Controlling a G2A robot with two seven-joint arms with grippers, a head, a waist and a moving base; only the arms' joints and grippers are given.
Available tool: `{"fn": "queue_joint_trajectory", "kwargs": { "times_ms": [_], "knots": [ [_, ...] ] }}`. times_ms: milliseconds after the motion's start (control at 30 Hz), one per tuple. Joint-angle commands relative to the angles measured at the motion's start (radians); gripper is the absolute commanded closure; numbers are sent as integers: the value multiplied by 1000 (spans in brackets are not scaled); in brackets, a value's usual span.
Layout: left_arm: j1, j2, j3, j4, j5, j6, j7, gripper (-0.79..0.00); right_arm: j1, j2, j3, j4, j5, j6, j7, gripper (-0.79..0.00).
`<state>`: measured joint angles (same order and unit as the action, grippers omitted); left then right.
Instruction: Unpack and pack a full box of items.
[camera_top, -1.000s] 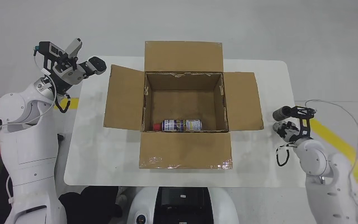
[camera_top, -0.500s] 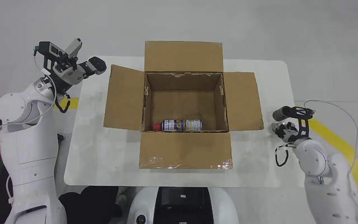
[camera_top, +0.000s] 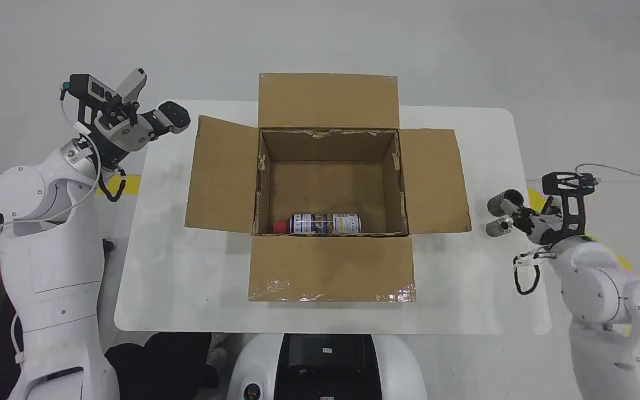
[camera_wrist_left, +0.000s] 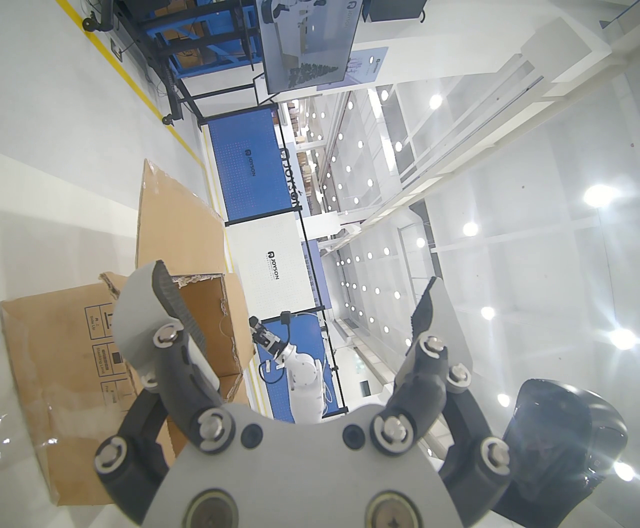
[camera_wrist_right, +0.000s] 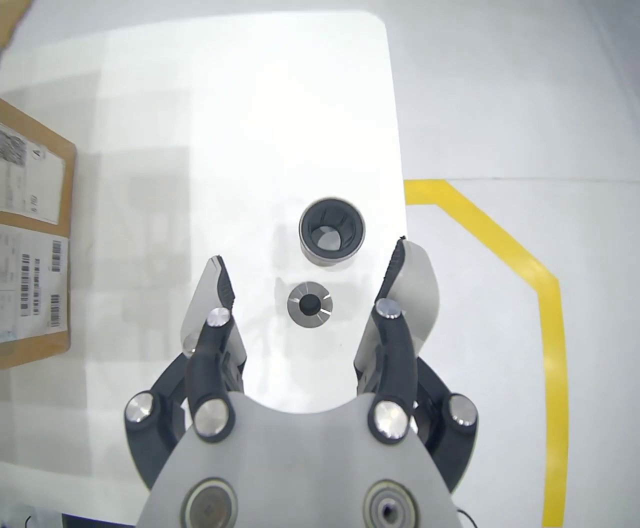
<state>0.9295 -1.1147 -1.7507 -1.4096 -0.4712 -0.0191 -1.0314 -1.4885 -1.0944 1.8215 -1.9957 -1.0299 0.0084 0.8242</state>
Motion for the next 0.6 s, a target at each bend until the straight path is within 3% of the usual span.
{"fn": "queue_joint_trajectory", "kwargs": {
  "times_ms": [0, 333, 567],
  "knots": [
    [0, 0, 0, 0, 0, 0, 0, -785, 11, 1, 3, -27, 6, -13, -5, -533],
    [0, 0, 0, 0, 0, 0, 0, -785, 142, 9, -53, -102, 7, -97, -28, -637],
    [0, 0, 0, 0, 0, 0, 0, -785, 250, 15, -136, -149, 95, -239, -20, -643]
  ]
}}
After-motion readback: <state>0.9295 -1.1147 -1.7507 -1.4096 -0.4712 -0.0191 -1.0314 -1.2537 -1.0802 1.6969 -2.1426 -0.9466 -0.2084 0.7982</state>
